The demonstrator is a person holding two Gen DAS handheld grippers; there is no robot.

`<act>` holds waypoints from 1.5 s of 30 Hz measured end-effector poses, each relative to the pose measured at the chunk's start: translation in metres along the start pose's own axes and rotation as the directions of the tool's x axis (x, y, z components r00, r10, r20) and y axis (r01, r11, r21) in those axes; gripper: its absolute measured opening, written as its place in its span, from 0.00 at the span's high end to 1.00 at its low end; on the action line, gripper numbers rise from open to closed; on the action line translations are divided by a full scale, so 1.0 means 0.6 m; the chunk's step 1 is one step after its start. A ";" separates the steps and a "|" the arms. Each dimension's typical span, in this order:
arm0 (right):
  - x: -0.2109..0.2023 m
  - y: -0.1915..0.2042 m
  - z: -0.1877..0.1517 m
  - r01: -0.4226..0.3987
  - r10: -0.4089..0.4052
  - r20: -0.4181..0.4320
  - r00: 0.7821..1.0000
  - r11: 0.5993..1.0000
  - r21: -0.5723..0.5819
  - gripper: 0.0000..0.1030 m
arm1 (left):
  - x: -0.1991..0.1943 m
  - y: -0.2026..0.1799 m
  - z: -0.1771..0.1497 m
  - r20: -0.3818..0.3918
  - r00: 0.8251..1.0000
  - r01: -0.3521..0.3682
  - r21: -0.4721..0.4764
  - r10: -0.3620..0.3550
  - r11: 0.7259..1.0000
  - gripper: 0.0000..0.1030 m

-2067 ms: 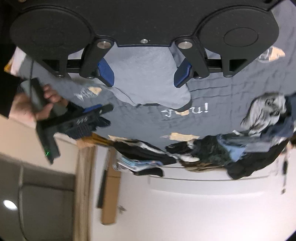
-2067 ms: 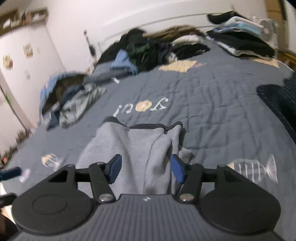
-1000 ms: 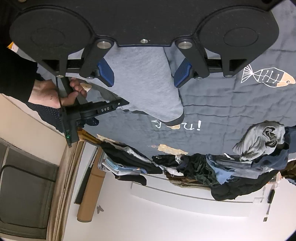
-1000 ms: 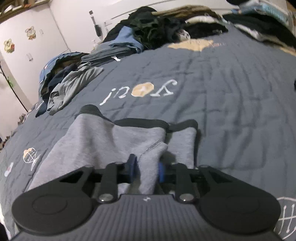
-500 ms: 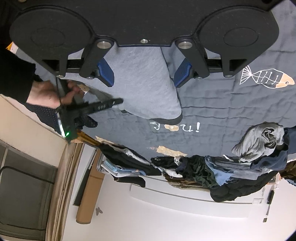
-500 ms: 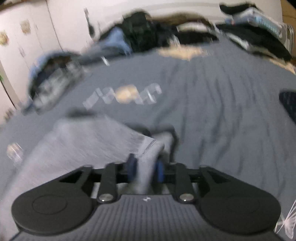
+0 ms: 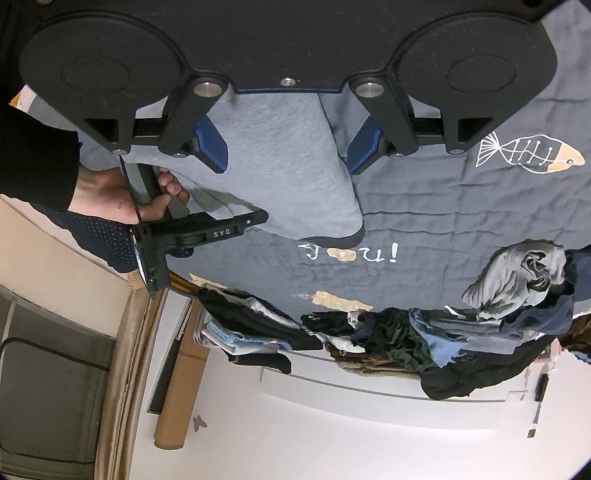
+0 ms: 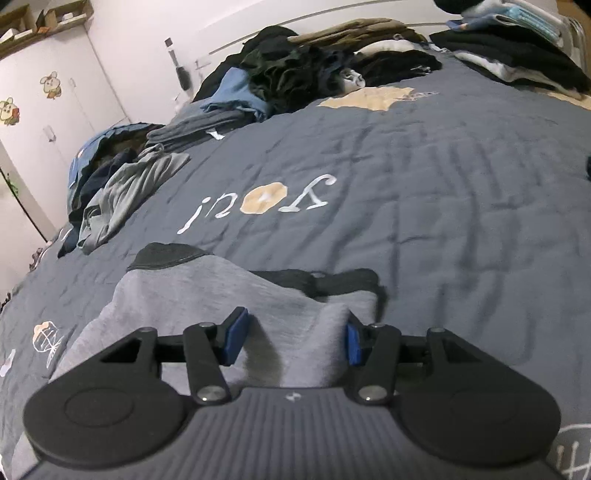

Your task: Fold clothes

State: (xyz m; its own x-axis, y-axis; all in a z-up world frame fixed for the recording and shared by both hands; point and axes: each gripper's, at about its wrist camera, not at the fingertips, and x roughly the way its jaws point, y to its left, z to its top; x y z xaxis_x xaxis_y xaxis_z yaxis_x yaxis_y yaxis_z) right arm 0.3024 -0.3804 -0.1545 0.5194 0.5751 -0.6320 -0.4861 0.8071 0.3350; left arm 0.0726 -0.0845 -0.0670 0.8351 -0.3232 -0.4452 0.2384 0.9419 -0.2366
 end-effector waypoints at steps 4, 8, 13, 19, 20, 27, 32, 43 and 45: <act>-0.021 0.016 0.000 0.009 -0.001 0.069 0.998 0.993 -0.114 0.88 | 0.001 0.000 0.001 -0.004 1.000 -0.005 0.001 0.005 1.000 0.31; -0.048 0.048 -0.010 0.110 -0.053 0.193 0.980 0.947 -0.301 0.89 | 0.000 -0.001 0.001 0.000 1.000 -0.002 0.002 0.002 1.000 0.32; -0.014 0.019 -0.007 0.212 -0.191 0.109 0.975 0.951 -0.225 0.73 | -0.001 -0.002 0.001 -0.005 1.000 -0.001 0.009 0.001 1.000 0.31; -0.076 -0.018 0.027 0.104 -0.102 0.140 0.985 0.994 -0.013 0.54 | -0.002 0.001 0.004 0.001 1.000 0.003 0.004 -0.003 1.000 0.31; -0.087 -0.024 0.028 0.089 -0.090 0.136 0.987 0.996 0.017 0.53 | -0.002 0.001 0.004 0.002 1.000 0.004 0.004 -0.004 1.000 0.31; -0.118 0.002 -0.004 0.054 -0.054 0.043 0.998 0.999 -0.007 0.53 | -0.008 0.002 0.007 0.017 1.000 0.014 -0.003 -0.014 1.000 0.31; -0.107 0.021 -0.033 0.094 -0.095 -0.018 0.995 0.994 -0.054 0.53 | -0.009 0.000 0.008 0.023 1.000 0.015 -0.007 -0.015 1.000 0.31; -0.145 0.080 -0.049 0.209 -0.170 0.167 0.971 0.944 -0.256 0.84 | -0.013 0.005 0.011 0.030 1.000 0.008 -0.023 -0.007 1.000 0.31; -0.125 0.077 -0.057 0.285 -0.254 0.138 0.957 0.915 -0.286 0.72 | -0.010 0.006 0.011 0.022 1.000 0.006 -0.022 -0.006 1.000 0.31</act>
State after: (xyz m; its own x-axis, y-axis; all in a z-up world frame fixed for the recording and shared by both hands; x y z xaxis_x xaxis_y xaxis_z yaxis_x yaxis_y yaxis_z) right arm 0.2170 -0.3904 -0.1156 0.7179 0.3635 -0.5937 -0.4981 0.8640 -0.0733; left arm 0.0714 -0.0787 -0.0594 0.8446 -0.3264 -0.4244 0.2325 0.9376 -0.2585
